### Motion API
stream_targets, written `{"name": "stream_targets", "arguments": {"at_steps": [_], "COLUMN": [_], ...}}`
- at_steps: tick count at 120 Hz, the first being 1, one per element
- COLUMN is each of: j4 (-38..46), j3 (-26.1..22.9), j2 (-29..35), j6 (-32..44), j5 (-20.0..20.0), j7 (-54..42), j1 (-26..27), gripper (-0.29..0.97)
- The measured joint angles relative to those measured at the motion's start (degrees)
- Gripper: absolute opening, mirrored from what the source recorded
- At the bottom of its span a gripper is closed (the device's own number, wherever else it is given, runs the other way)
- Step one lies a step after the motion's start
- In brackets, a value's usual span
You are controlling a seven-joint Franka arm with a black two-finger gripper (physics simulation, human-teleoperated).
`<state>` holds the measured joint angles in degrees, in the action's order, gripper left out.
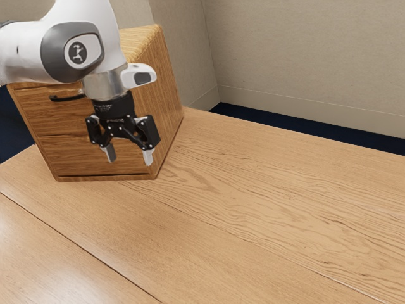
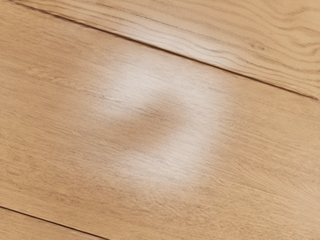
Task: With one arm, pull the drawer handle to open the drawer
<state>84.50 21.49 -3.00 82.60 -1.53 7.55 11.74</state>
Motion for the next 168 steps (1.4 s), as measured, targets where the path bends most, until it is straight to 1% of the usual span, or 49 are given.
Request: {"name": "stream_targets", "arguments": {"at_steps": [13,26,34,40,47,50,54,60,67,75,82,88,95,101,106,116,122,142,168], "j4": [-0.02,-0.17,-2.38,-3.17,-3.41,-3.28,-3.11,-2.85,-2.83,-2.88,-2.9,-2.85,-2.81,-1.94,0.79,6.75,8.76,11.06,11.93], "j3": [0.17,1.17,1.89,1.88,1.85,2.1,3.05,5.59,7.61,10.26,11.36,12.88,13.57,14.64,15.72,16.56,16.67,16.73,16.84], "j2": [0.0,0.36,4.04,5.97,6.52,6.56,6.44,6.09,5.96,6.07,5.99,5.96,5.69,5.77,6.38,9.43,11.33,12.54,11.16], "j6": [1.71,2.65,2.06,1.81,2.53,2.87,3.29,4.02,4.73,5.87,6.74,7.3,7.82,8.77,11.06,16.93,19.76,27.46,34.54], "j5": [0.11,-1.22,-2.16,-2.78,-2.88,-2.08,-0.05,2.61,4.76,5.64,6.04,6.27,6.56,6.66,6.85,7.5,8.36,10.64,12.1], "j7": [-1.85,-3.26,-1.8,2.04,9.21,12.62,17.02,23.17,29.7,36.44,41.83,46.07,50.57,54.07,56.76,61.63,64.28,71.96,80.26], "j1": [2.0,1.77,1.8,0.93,-0.42,-0.55,-0.16,0.89,0.43,-0.18,-1.79,-2.0,-2.77,-2.17,-1.16,-0.43,-0.9,-1.53,-3.54], "gripper": [0.68,0.68,0.68,0.68,0.68,0.68,0.68,0.68,0.68,0.68,0.68,0.68,0.68,0.68,0.68,0.68,0.68,0.68,0.68]}}
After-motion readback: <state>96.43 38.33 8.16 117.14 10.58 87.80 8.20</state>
